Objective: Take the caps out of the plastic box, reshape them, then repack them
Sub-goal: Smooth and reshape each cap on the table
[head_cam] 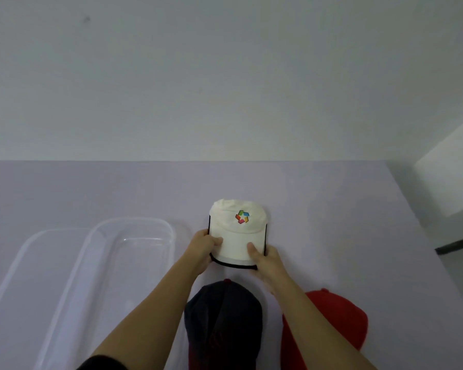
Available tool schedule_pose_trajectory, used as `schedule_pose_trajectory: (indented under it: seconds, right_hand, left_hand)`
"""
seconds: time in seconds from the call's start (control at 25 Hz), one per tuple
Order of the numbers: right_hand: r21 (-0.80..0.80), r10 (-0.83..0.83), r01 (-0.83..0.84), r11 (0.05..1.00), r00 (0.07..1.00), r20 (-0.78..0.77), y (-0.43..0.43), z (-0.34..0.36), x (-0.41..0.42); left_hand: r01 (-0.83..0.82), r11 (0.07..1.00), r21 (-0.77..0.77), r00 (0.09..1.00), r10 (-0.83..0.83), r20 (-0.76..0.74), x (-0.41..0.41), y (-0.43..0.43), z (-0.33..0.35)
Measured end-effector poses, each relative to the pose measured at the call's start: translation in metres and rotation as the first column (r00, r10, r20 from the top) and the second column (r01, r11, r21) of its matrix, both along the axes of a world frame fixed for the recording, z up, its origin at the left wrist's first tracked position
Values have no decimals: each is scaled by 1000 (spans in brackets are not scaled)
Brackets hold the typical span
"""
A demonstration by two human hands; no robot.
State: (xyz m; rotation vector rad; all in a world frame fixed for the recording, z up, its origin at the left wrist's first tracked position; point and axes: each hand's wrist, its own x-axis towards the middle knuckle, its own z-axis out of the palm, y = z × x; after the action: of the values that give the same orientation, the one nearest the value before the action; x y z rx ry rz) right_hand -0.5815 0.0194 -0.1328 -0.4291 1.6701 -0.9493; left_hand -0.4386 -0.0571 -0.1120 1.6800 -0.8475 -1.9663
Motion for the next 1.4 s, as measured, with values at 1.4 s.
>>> schedule_pose_trajectory:
  seconds: [1.4]
  right_hand:
    - [-205, 403, -386, 899, 914, 45, -22, -19, -11]
  left_hand:
    - [374, 898, -232, 926, -348, 144, -15, 0, -35]
